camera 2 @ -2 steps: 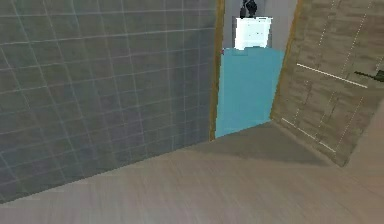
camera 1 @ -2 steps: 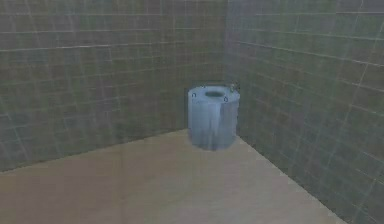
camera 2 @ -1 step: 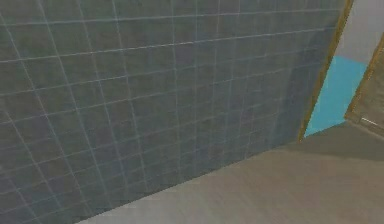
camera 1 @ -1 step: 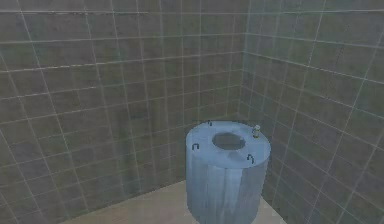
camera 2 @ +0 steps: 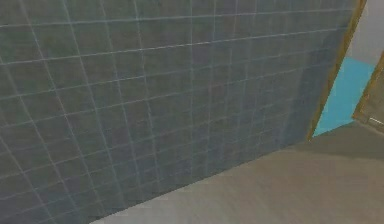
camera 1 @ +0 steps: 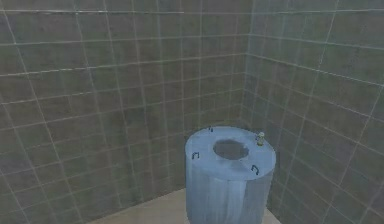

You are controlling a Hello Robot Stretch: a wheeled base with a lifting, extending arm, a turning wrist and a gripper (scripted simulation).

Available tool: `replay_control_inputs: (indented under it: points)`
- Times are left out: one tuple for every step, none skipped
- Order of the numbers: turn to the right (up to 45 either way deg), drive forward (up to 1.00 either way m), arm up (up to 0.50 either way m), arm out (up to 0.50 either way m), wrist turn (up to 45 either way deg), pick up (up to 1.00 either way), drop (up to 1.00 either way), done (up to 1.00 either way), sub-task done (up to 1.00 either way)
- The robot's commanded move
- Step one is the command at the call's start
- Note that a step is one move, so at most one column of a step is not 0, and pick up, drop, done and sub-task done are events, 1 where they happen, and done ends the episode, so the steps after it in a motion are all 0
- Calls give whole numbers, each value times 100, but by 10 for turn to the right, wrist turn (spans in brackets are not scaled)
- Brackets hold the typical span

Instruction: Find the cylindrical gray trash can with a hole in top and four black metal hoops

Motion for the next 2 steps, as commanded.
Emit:
replay_control_inputs:
  points:
    - [120, 0, 0, 0, 0, 0, 0, 0, 0]
    - [0, 0, 0, 0, 0, 0, 0, 100, 0]
